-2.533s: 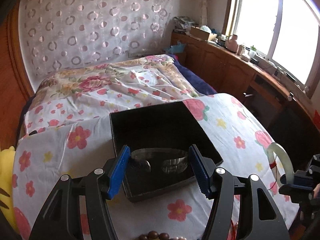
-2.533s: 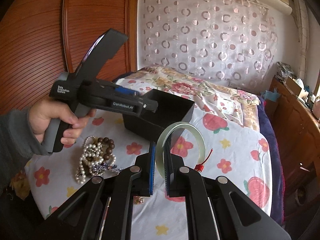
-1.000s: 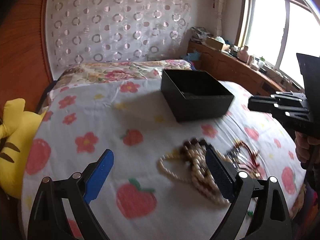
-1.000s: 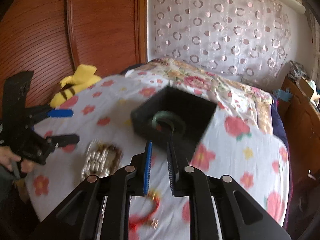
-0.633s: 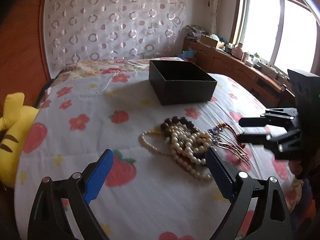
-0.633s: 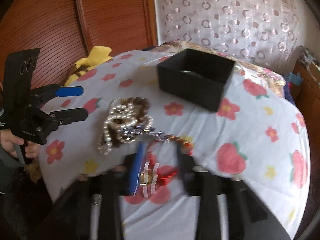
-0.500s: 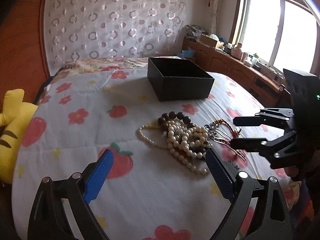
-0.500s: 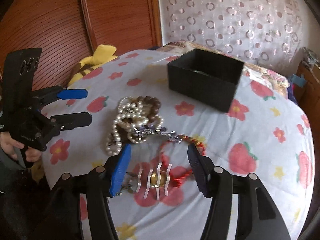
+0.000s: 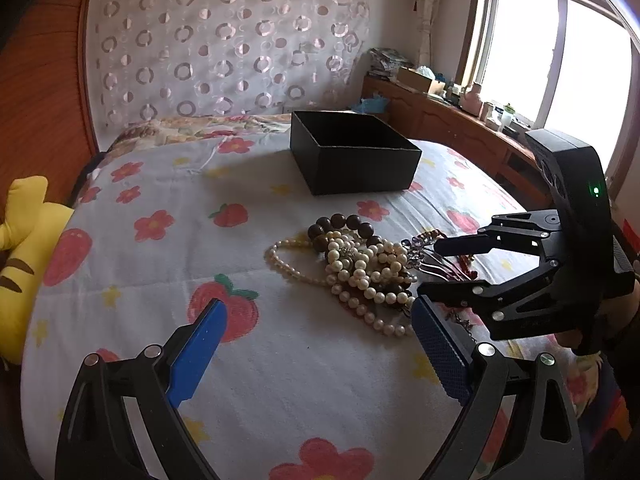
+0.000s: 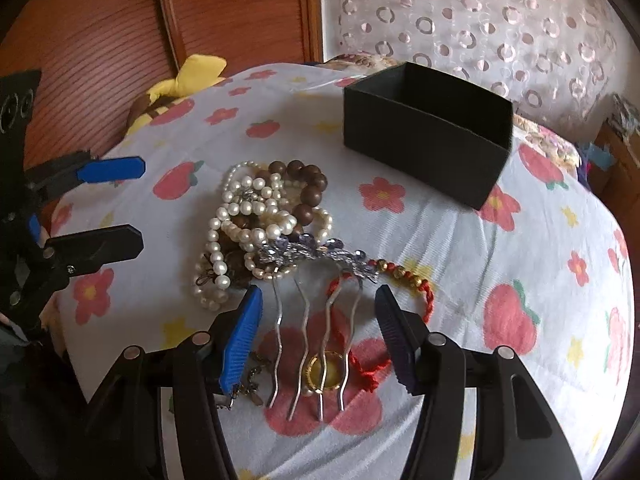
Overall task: Organize jewelry
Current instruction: 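Grasp the silver hair comb with the right gripper, then grasp the white pearl necklace with the left gripper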
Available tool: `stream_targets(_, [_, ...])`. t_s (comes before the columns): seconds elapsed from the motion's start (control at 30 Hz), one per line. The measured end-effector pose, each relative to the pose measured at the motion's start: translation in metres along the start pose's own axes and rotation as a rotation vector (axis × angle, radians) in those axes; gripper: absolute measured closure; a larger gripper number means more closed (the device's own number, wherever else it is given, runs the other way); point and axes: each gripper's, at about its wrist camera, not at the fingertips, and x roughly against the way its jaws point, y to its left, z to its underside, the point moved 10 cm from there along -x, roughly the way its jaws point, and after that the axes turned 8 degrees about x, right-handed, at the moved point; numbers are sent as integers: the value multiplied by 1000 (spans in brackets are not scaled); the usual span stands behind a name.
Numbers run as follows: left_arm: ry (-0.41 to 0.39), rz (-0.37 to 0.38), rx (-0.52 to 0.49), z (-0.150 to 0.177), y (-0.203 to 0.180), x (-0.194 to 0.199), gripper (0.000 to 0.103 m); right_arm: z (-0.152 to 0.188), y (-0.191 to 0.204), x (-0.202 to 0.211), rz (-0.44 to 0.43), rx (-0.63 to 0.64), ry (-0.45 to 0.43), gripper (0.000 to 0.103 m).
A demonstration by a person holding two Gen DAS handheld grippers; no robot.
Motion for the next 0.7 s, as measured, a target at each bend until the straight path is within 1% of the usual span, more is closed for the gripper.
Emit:
stream_targets(0.03, [0,-1,1,0,0,0,13,0,-1,1,0,1,0,57])
stream_targets(0.17, [0,-2,8,1,2,1,13,2,-1,3,3,6,-2,60])
stream_targets(0.23, [2,-3,9,2,2,0,13,3,-2,6,9,0,-13,64])
stream_targets(0.27, [2,-5,9,2,3,0,13,3,-3,9,10,-3,-23,68])
stream_targets(0.33, [7,-6,10,2,4,-3,13,1,-4,14,8,-12,-42,75])
stream_targets(0.37, [8,-7,10,3,4,-4,13,1,-5,17,11,-13,-52,89])
stream_targets(0.4, [12,-8,7,4,3,-5,13,0,-7,21,23,-12,-58,99])
stream_targets(0.47, [15,-8,2,6,2,-6,13,-1,-9,25,-3,-29,-61,100])
stream_targets(0.6, [12,-9,-5,6,-2,-5,13,2,-17,27,12,-37,-58,100])
stream_targets(0.7, [10,-6,-15,5,-5,-4,13,0,-21,37,5,-59,-95,100])
